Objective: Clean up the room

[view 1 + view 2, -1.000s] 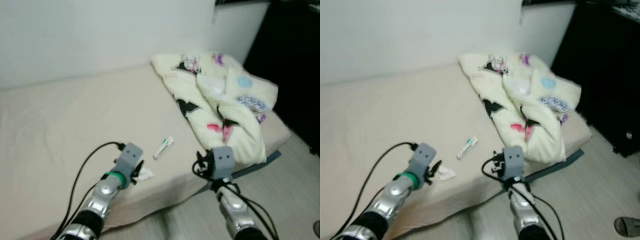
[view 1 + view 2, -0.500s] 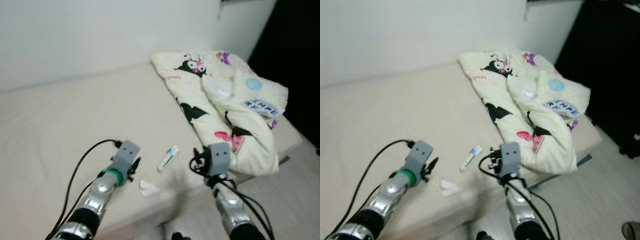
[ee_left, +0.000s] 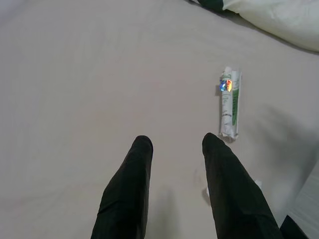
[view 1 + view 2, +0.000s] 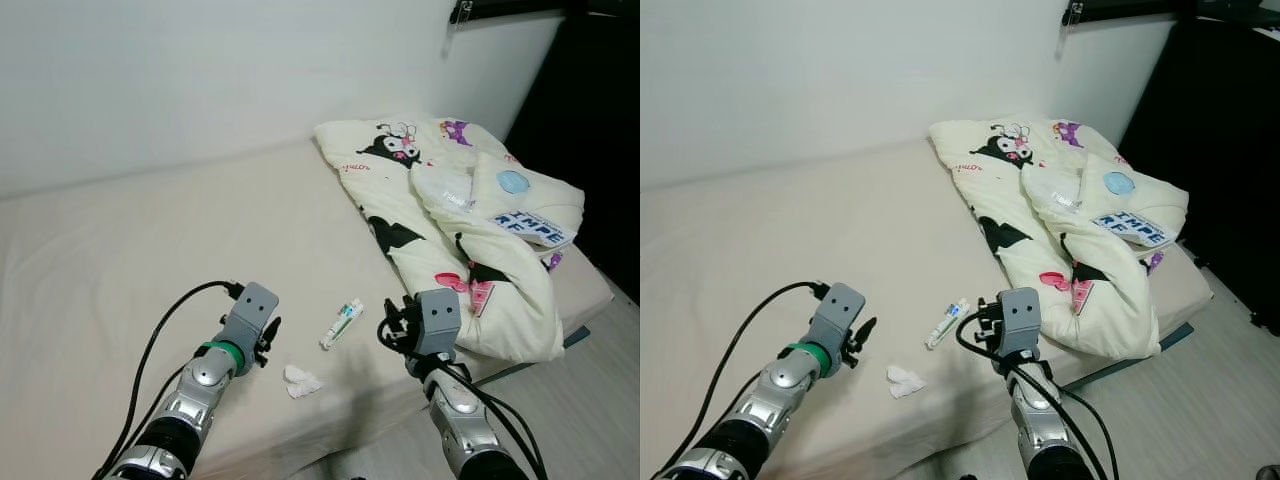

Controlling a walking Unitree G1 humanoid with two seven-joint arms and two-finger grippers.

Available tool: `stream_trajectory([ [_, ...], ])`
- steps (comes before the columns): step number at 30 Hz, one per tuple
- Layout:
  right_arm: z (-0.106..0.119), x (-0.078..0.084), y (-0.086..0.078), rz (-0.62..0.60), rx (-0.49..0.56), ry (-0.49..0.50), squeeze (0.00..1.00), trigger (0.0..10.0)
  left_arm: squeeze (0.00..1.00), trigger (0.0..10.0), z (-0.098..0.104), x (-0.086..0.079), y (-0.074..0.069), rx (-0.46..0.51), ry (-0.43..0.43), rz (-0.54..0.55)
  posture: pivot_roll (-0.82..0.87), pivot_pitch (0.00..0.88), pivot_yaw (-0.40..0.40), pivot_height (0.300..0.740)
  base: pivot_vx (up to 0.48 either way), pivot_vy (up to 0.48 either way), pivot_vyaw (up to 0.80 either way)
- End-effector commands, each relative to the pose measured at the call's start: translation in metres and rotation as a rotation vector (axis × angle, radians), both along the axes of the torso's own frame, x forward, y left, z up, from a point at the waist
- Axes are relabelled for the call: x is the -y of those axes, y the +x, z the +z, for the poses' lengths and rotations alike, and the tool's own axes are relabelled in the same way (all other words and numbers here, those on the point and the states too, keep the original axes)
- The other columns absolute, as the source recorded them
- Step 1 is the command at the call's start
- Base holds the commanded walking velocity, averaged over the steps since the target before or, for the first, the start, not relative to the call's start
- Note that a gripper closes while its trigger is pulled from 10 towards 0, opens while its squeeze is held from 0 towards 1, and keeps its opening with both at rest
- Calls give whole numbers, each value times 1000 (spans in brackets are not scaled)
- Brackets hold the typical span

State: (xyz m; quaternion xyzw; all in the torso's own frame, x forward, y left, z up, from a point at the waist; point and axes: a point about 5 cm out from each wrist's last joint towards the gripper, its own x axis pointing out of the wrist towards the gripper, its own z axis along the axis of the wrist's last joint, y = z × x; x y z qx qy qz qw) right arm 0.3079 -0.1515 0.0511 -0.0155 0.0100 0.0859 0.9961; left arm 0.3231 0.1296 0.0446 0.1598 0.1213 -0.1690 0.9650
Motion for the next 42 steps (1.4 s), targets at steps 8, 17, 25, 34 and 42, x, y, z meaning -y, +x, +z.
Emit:
stream_trajectory([
  [8, -4, 1, -3, -7, -14, 10, 0, 10000, 0, 10000, -7, -2, -5, -39, -8, 10, 6, 76, 59, 675, 0, 0, 0],
  [17, -3, 1, -3, -6, -15, 13, 0, 10000, 0, 10000, -9, -2, -5, -45, -8, 10, 5, 75, 59, 650, 0, 0, 0],
  [25, -3, 1, -2, -5, -13, 13, 0, 10000, 0, 10000, -8, 1, -5, -43, -7, 2, 5, 73, 59, 615, 0, 0, 0],
  [34, -2, 1, -1, -4, -10, 23, 0, 10000, 0, 10000, -10, 3, -6, -50, -8, 2, 5, 73, 59, 575, 0, 0, 0],
  [42, -2, 0, -1, -7, -11, 32, 0, 10000, 0, 10000, -8, 3, -4, -60, -9, 25, 6, 74, 66, 535, 0, 0, 0],
])
